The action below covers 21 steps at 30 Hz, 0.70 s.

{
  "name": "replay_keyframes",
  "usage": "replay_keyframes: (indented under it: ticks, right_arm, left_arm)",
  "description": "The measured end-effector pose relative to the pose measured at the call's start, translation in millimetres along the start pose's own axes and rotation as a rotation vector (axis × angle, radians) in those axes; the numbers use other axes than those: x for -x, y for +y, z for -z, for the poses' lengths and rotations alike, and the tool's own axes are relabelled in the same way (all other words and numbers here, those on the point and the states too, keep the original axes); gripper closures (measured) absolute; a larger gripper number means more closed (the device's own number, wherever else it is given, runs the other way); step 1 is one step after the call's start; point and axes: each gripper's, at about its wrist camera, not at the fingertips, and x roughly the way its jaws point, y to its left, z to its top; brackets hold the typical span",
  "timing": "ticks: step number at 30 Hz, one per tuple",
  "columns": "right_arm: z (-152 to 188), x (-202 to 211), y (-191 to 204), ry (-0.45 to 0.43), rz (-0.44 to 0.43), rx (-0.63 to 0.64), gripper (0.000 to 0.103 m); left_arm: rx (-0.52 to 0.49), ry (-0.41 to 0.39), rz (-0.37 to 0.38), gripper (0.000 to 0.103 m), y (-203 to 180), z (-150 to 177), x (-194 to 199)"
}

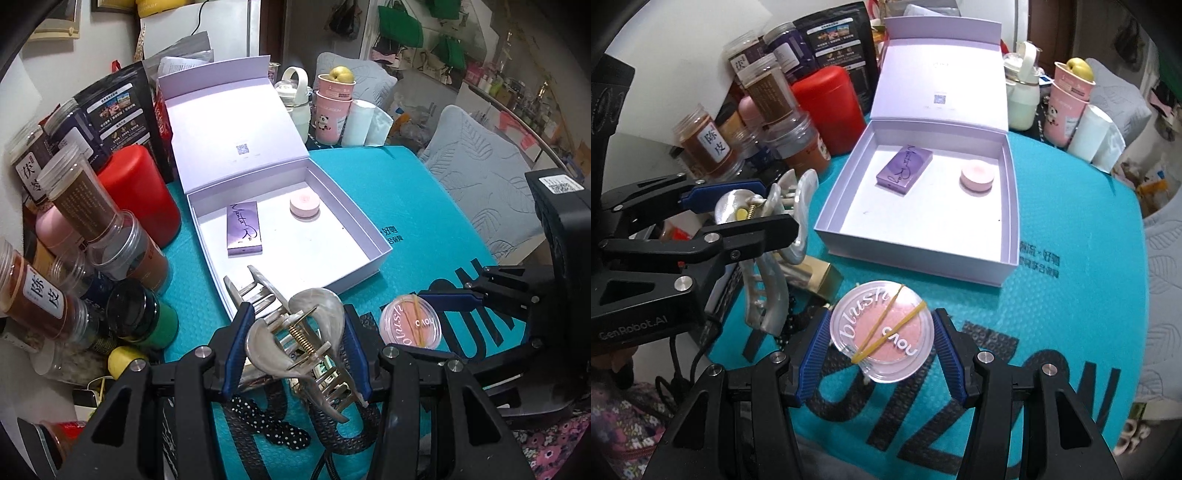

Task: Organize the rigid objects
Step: 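Lift the claw clip with left tool while right tool lifts the blush compact toward the box, then carry the grey claw clip with left tool while right tool carries the blush compact into the box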

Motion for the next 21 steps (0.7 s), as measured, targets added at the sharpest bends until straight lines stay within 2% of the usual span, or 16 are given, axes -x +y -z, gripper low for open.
replay_keyframes:
  ticks: [12, 21]
  right_arm:
    - [-32, -19, -18, 0.01, 0.01, 0.0, 0.048]
    - [-56, -33, -36, 0.012, 0.018, 0.002, 0.048]
  left_arm:
    - [0.004, 0.042, 0.02, 0.056, 11, -26, -32]
    - [-0.018, 0.027, 0.035, 0.056, 20, -54, -52]
